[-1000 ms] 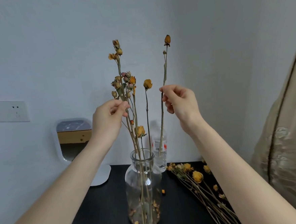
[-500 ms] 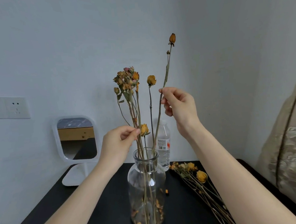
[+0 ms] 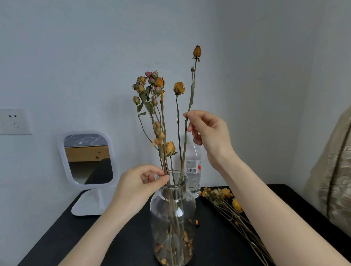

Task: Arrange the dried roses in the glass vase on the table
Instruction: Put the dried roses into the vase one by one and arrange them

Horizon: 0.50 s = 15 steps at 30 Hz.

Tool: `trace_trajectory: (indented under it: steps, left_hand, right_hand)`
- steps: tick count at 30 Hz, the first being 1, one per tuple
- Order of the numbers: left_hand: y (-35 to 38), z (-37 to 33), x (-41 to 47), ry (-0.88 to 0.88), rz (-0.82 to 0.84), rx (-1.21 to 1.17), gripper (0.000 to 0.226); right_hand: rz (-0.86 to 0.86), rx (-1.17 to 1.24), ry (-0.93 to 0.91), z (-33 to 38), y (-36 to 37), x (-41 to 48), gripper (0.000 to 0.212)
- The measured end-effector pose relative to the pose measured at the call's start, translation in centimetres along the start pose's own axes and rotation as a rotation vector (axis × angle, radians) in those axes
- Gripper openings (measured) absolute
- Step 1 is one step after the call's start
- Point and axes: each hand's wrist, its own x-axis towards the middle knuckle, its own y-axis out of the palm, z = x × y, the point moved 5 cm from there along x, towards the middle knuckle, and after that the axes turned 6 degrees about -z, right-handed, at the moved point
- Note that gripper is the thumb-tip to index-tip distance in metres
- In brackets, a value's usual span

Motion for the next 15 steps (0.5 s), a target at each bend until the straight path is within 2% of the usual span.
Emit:
trace_trajectory:
  steps: [2, 3, 5, 8, 12, 15]
  left_hand:
    - [0.0, 0.4, -0.4, -0.013, -0.039, -0.006, 0.011]
    - [0.0, 0.7, -0.7, -0.025, -0.056, -0.017, 0.018]
    - [0.4, 1.6, -1.3, -0.080, -0.057, -0.080, 0.044]
    - [1.8, 2.8, -2.4, -0.172, 0.036, -0.136, 0.078]
    - [4.0, 3.7, -3.3, -0.221, 0.171, -0.171, 0.075]
    - [4.9, 4.2, -3.6, -0.240, 0.160, -0.186, 0.060]
  right_hand:
    - [0.002, 0.002, 0.004, -0.1, -0.1, -0.2, 0.015]
    - [0.003, 0.004, 0.005, -0.2, -0.2, -0.3, 0.015]
    - [0.010, 0.007, 0.007, -0.2, -0.3, -0.4, 0.014]
    - [0.019, 0.003, 0.019, -0.6, -0.4, -0.8, 0.014]
    - [0.019, -0.010, 0.045, -1.5, -0.5, -1.5, 0.014]
    - [-0.002, -0.057, 0.068, -2.5, -0.8, -1.9, 0.012]
